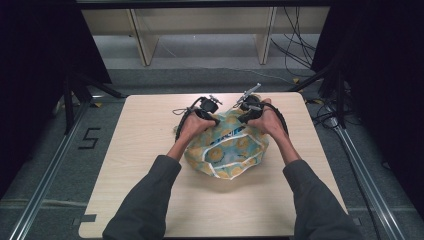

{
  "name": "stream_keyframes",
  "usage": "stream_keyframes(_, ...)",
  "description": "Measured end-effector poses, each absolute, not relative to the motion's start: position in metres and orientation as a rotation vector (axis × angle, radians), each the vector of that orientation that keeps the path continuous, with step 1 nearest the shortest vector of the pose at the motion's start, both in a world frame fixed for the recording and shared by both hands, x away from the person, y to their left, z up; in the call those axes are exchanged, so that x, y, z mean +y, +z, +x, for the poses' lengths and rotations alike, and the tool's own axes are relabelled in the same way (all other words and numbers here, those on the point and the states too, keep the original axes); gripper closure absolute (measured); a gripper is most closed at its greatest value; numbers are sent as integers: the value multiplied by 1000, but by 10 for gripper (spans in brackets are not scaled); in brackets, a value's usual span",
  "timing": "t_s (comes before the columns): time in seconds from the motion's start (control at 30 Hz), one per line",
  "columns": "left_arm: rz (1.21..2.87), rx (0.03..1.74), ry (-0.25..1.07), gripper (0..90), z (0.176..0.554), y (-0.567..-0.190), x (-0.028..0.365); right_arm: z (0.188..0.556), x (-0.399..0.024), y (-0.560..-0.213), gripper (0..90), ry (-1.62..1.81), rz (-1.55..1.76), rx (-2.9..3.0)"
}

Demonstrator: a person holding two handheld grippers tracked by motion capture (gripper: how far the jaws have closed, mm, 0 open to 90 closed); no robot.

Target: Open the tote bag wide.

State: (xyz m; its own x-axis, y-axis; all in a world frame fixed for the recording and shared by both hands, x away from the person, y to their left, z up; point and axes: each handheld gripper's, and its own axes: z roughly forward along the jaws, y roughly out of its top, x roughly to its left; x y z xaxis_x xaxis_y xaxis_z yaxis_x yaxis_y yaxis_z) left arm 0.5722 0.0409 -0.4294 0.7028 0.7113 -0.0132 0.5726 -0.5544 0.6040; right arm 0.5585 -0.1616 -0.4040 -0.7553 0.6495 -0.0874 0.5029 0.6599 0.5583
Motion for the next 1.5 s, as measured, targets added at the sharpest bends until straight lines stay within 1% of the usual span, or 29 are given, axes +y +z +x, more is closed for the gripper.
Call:
stream_keyframes(0.07,2276,1068,328,896,581,-437,59,554,-159,-402,900,777,910,2612)
stream_keyframes(0.1,2284,1086,321,896,582,-440,64,549,-155,-400,900,794,927,2643)
stream_keyframes(0.17,2283,1099,343,897,582,-446,74,546,-151,-401,900,799,882,2660)
stream_keyframes(0.2,2288,1104,329,897,582,-448,78,546,-149,-403,900,790,838,2685)
stream_keyframes(0.3,2278,1115,362,896,581,-448,87,544,-143,-411,900,750,805,2743)
stream_keyframes(0.37,2312,1136,428,897,581,-448,95,542,-140,-415,900,741,782,2777)
stream_keyframes(0.4,2326,1154,426,897,581,-449,101,542,-138,-416,900,736,776,2775)
stream_keyframes(0.47,2277,1192,408,896,582,-453,110,538,-134,-417,900,732,803,2777)
stream_keyframes(0.5,2284,1202,430,896,582,-455,114,538,-133,-416,900,741,802,2774)
stream_keyframes(0.53,2332,1248,477,896,584,-463,124,538,-132,-416,900,742,796,2771)
stream_keyframes(0.57,2321,1275,479,896,584,-466,129,538,-131,-414,900,730,809,2753)
stream_keyframes(0.63,2281,1295,429,895,583,-472,138,540,-133,-413,900,728,785,2745)
stream_keyframes(0.73,2258,1234,433,894,574,-463,140,541,-137,-412,900,748,791,2738)
stream_keyframes(0.87,2216,1150,441,891,560,-437,135,541,-141,-410,900,753,829,2722)
stream_keyframes(0.93,2171,1097,411,886,550,-423,130,540,-142,-409,900,766,821,2718)
stream_keyframes(1.13,2092,990,428,870,527,-389,122,530,-146,-400,900,797,809,2699)
stream_keyframes(1.2,2046,959,401,861,519,-377,117,527,-147,-397,900,803,815,2707)
stream_keyframes(1.27,2040,910,364,861,513,-369,110,525,-148,-395,900,809,818,2701)
stream_keyframes(1.3,2032,887,335,861,510,-367,104,525,-148,-395,900,809,776,2693)
stream_keyframes(1.37,2067,818,327,861,505,-368,90,523,-147,-393,900,808,808,2698)
stream_keyframes(1.4,2101,787,280,861,502,-372,80,522,-147,-393,900,800,797,2692)
stream_keyframes(1.5,2209,758,222,860,507,-391,59,519,-144,-394,900,794,787,2707)
